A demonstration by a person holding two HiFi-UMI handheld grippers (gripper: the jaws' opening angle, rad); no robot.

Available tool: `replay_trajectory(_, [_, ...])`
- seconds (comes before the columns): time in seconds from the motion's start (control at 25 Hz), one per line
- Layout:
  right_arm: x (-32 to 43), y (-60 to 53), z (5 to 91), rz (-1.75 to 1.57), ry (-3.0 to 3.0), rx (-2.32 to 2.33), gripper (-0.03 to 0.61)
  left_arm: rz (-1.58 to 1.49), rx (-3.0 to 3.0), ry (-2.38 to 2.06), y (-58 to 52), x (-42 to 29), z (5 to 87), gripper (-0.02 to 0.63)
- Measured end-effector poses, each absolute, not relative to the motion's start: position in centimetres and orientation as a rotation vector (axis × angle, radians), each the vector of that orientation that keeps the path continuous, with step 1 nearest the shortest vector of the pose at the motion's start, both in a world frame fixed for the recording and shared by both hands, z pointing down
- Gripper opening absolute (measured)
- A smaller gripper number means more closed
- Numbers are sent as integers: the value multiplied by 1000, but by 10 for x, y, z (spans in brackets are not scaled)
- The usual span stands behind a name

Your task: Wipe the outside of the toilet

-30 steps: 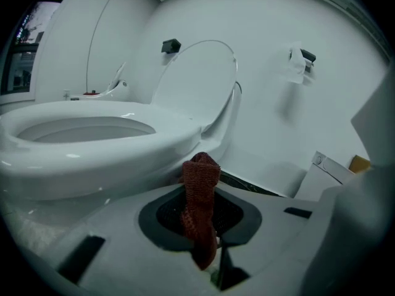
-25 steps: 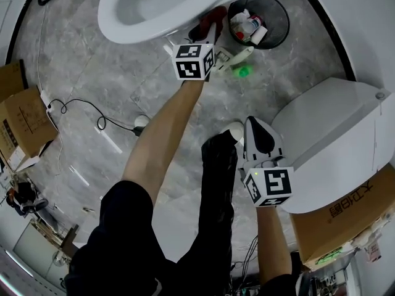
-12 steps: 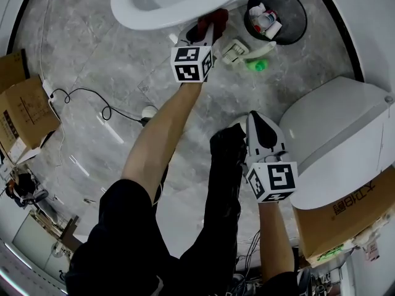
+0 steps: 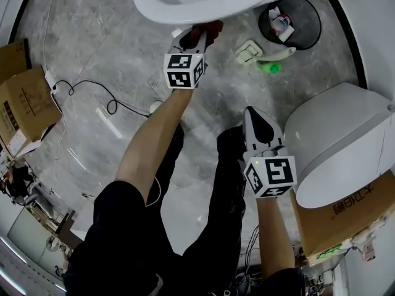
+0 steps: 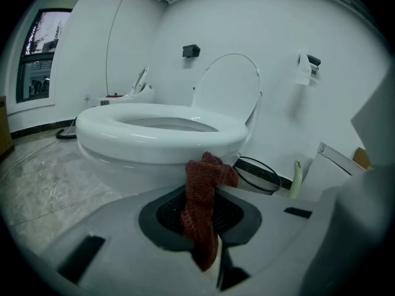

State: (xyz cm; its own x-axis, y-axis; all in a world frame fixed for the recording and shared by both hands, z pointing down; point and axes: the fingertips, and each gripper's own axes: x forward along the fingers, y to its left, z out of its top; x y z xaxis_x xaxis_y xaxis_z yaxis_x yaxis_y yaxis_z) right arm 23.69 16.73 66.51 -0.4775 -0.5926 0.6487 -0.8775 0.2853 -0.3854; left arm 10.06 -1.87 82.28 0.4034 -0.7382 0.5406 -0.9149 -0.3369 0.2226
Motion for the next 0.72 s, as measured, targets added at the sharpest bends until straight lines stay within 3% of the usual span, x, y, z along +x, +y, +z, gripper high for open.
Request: replay_trajectory(0.72, [190, 161, 667, 1061, -2166, 1297, 3, 571, 2095, -1525, -21, -46, 821, 60])
